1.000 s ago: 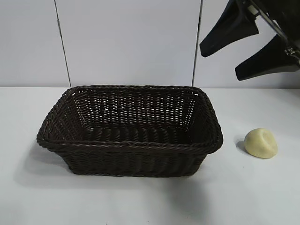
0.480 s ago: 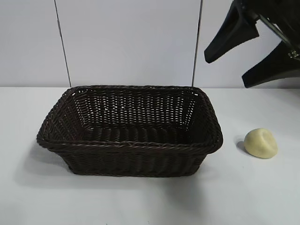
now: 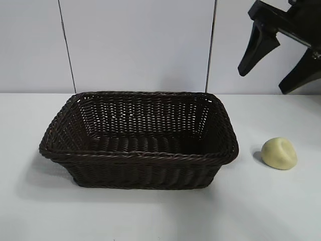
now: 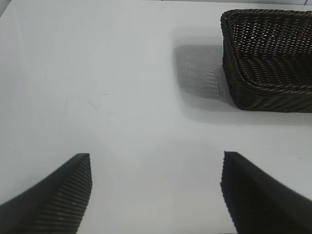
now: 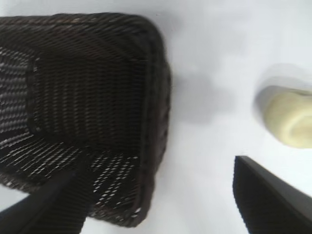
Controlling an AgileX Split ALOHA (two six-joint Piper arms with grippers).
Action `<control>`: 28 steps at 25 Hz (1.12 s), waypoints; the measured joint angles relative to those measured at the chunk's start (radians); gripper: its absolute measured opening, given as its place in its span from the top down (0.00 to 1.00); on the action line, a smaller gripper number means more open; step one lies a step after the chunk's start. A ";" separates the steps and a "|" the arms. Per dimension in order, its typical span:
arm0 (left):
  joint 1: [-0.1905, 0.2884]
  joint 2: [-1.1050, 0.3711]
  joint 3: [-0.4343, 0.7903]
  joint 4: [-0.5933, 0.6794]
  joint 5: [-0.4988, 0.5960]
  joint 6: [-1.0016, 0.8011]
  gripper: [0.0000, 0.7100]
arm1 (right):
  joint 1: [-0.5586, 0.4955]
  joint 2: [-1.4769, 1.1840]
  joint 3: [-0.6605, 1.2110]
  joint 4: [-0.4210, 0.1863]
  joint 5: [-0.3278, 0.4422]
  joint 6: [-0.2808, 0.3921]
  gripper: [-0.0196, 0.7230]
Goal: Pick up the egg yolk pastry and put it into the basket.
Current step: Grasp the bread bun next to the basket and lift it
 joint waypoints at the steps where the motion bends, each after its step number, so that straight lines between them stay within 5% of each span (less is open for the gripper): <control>1: 0.000 0.000 0.000 0.000 0.000 0.000 0.24 | -0.018 0.017 -0.001 -0.004 0.001 0.000 0.21; 28: 0.000 0.000 0.000 0.000 0.000 0.000 0.24 | -0.085 0.351 -0.004 -0.102 -0.153 0.079 0.26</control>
